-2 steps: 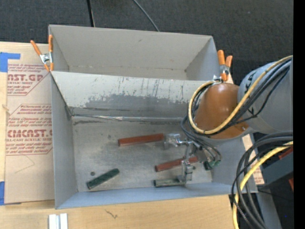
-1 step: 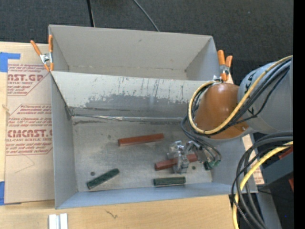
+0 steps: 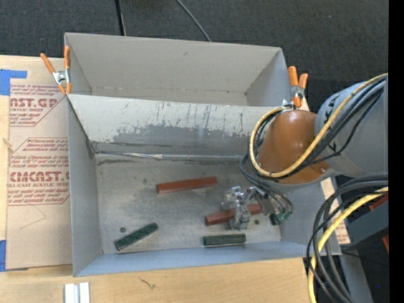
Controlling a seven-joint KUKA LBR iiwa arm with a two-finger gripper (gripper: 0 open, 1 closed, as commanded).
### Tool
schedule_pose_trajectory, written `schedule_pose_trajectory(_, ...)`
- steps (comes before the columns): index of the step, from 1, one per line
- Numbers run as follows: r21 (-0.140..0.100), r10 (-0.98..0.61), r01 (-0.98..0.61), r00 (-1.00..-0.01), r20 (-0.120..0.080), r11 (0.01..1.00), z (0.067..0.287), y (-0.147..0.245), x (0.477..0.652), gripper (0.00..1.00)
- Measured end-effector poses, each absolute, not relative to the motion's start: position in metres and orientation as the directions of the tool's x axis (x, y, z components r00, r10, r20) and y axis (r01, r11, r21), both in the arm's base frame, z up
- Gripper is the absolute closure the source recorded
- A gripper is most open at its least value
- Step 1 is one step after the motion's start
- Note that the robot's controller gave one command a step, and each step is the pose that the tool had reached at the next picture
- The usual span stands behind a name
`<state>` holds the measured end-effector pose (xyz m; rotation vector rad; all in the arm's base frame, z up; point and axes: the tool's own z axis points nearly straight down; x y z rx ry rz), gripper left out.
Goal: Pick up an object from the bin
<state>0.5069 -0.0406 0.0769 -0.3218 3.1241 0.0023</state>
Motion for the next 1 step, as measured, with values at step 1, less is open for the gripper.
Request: schedule_pose_trajectory(1,0.0,-0.194,-0.194,-0.981,-0.002,0.981,0.2122,-0.0378,0.5071,1.0)
